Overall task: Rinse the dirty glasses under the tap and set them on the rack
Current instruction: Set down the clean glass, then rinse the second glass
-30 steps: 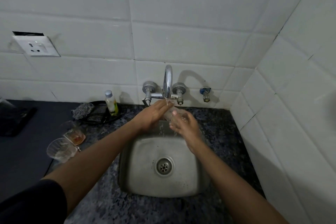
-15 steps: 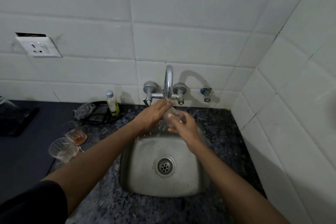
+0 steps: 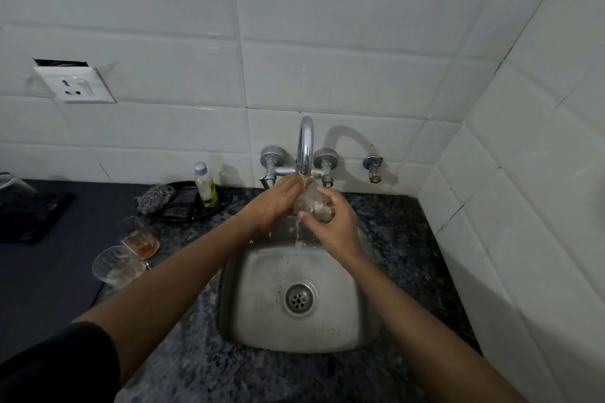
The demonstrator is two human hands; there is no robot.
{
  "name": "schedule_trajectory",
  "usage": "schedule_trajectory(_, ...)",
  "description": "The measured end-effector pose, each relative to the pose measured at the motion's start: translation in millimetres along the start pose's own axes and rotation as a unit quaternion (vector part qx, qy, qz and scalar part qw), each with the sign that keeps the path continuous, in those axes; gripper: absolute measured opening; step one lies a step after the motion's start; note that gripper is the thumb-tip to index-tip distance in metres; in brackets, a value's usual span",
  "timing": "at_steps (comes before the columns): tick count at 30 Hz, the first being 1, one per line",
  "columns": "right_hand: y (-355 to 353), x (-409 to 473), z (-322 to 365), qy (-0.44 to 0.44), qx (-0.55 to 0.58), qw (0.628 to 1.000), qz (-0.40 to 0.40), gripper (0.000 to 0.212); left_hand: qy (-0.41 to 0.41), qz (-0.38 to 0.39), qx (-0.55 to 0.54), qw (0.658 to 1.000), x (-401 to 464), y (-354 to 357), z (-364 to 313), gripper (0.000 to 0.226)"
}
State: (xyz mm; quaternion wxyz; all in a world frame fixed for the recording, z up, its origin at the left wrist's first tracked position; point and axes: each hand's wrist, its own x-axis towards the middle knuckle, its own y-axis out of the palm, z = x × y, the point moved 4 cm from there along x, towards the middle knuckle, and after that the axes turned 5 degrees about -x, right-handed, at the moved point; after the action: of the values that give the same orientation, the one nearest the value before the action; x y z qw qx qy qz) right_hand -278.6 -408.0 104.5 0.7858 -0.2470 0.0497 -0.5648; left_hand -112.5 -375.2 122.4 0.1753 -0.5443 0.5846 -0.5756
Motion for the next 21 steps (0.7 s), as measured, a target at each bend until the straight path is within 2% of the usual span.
schedule_trajectory(1,1.4,-0.4,-0.7,-0.014,0.000,1.000,0.002,0.058,-0.008,0.005,-0.003,1.000,0.4,0.4,2.0,0.078)
schedule_trajectory(3,4.6,2.0,-3.8,0.053,0.059,0.996,0.040,0.057,-0.024,0.004,-0.001,1.000,-2.6,1.6,6.1,0.073)
schedule_trajectory(4,7.5,2.7,-4.6,0.121,0.130,0.981,0.075,0.054,-0.027,0.001,0.001,1.000,-4.7,2.4,6.6,0.071)
schedule_trajectory(5,10.8,3.0,-5.8,0.193,0.211,0.951,0.113,0.051,-0.027,0.000,0.004,1.000,-6.7,3.9,7.0,0.072)
schedule_trajectory(6,11.6,2.9,-6.0,0.236,0.250,0.930,0.134,0.049,-0.026,0.000,0.005,1.000,-7.6,5.2,6.5,0.072)
schedule_trajectory(7,10.8,2.6,-3.9,0.242,0.249,0.928,0.137,0.048,-0.025,-0.002,0.006,1.000,-7.7,5.8,5.2,0.072)
schedule_trajectory(8,9.0,3.2,-4.1,0.218,0.210,0.946,0.118,0.047,-0.023,-0.005,0.008,1.000,-6.9,5.6,3.4,0.073)
schedule_trajectory(10,2.5,6.0,-5.3,0.100,0.048,0.993,0.052,0.053,-0.015,-0.007,0.009,1.000,-4.5,4.6,0.8,0.079)
schedule_trajectory(12,3.9,5.7,-6.2,0.010,-0.030,0.999,0.032,0.063,-0.002,-0.007,0.008,1.000,-1.5,3.2,0.5,0.081)
schedule_trajectory(13,6.3,5.4,-8.5,0.018,-0.019,0.999,0.040,0.065,0.000,-0.009,0.009,1.000,0.0,2.4,1.7,0.078)
schedule_trajectory(15,10.0,6.0,-12.6,0.112,0.079,0.988,0.076,0.062,0.004,-0.015,0.012,1.000,1.5,1.3,4.1,0.070)
schedule_trajectory(17,13.8,3.7,-13.5,0.220,0.188,0.950,0.119,0.054,0.016,-0.029,0.017,0.999,1.1,2.2,2.4,0.063)
schedule_trajectory(18,12.8,3.7,-11.7,0.222,0.176,0.951,0.121,0.052,0.018,-0.034,0.017,0.999,0.4,2.6,1.1,0.060)
schedule_trajectory(19,9.4,4.6,-9.8,0.186,0.119,0.969,0.105,0.052,0.012,-0.035,0.012,0.999,0.0,3.1,0.6,0.058)
schedule_trajectory(21,1.8,5.3,-3.1,0.054,-0.021,0.997,0.055,0.057,-0.031,-0.028,-0.020,0.999,1.0,4.2,3.8,0.053)
